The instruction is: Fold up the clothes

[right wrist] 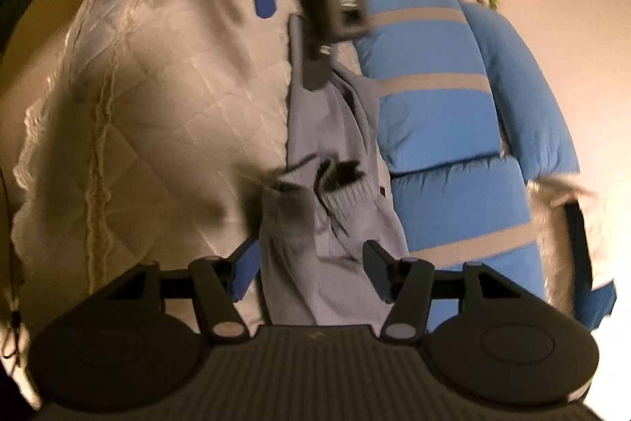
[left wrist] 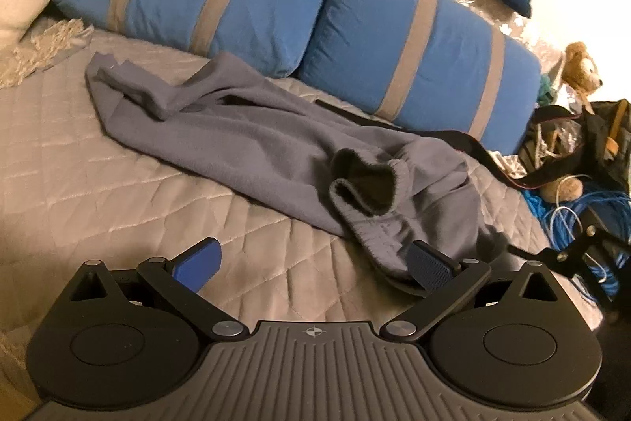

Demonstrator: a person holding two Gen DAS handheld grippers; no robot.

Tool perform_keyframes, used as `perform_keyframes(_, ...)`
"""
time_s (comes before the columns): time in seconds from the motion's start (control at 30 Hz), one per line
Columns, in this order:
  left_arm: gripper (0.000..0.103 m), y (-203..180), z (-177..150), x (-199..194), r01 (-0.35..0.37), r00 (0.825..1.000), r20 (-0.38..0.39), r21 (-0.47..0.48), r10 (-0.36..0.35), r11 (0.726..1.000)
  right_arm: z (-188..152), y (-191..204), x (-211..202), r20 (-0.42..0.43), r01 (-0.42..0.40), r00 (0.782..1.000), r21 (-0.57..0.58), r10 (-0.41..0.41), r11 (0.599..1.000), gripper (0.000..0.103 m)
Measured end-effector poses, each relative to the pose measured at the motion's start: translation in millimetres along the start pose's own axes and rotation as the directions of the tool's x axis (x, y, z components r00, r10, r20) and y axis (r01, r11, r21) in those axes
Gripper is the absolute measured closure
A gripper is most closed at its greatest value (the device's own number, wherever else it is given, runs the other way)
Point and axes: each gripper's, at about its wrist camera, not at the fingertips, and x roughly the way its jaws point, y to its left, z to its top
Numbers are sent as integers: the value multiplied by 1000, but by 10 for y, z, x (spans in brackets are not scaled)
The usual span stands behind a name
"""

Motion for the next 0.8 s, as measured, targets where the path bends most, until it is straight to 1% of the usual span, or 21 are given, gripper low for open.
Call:
perform_keyframes(0.1, 0, 17, 1, 25, -6, 1000, -14, -3, 6, 1000, 64, 98, 107, 7, 11, 1000, -57, -11, 998, 39)
perform_keyframes(0.17, 0, 29, -8, 26, -2, 1000, -12, 3, 2, 1000, 92, 120, 164, 0, 9, 1000, -69, -9, 998, 43)
perform_keyframes(0.2, 0, 36, -14, 28, -5, 1000, -9, 10, 5, 1000, 103, 122, 187, -3, 6, 1000, -69, -6, 998, 43)
perform_keyframes(0.3, 0, 54, -25, 40, -20, 1000, -7, 23, 20, 1000, 107, 92, 224, -6, 5, 1000, -54, -5, 999, 43)
perform_keyframes(0.43, 0, 50, -29, 30, -9, 1000, 3, 26, 8, 1000, 116, 22, 257, -15, 24, 1000, -23, -24, 999, 43)
perform_keyframes(0.5, 0, 25, -33, 22, -14, 1000, 20, 41, 13, 999, 123, -25, 281, -22, 8, 1000, 4, -8, 1000, 47)
perform_keyframes(0.57, 0, 3, -42, 19, -32, 999, 45, 52, 30, 998, 136, -54, 291, -28, -19, 999, 35, 20, 999, 55)
perform_keyframes(0.6, 0, -7, -44, 22, -37, 998, 57, 54, 34, 998, 131, -46, 288, -23, -19, 1000, 37, 20, 999, 57)
perform_keyframes(0.63, 0, -12, -44, 25, -35, 997, 68, 54, 31, 998, 119, -34, 286, -20, -9, 1000, 38, 10, 999, 63)
perform_keyframes(0.67, 0, -18, -36, 32, -28, 997, 71, 54, 24, 998, 106, -18, 282, -20, 7, 1000, 42, -6, 999, 77)
perform_keyframes(0.7, 0, -23, -26, 39, -20, 997, 70, 53, 16, 998, 93, -17, 277, -20, 13, 1000, 53, -12, 999, 82)
perform_keyframes(0.73, 0, -34, -15, 40, -13, 997, 75, 58, 9, 998, 79, -33, 272, -17, 9, 1000, 71, -8, 997, 92)
perform_keyframes(0.8, 0, -71, 6, 36, 0, 995, 98, 79, -8, 997, 57, -58, 231, -10, 3, 1000, 103, -2, 995, 93)
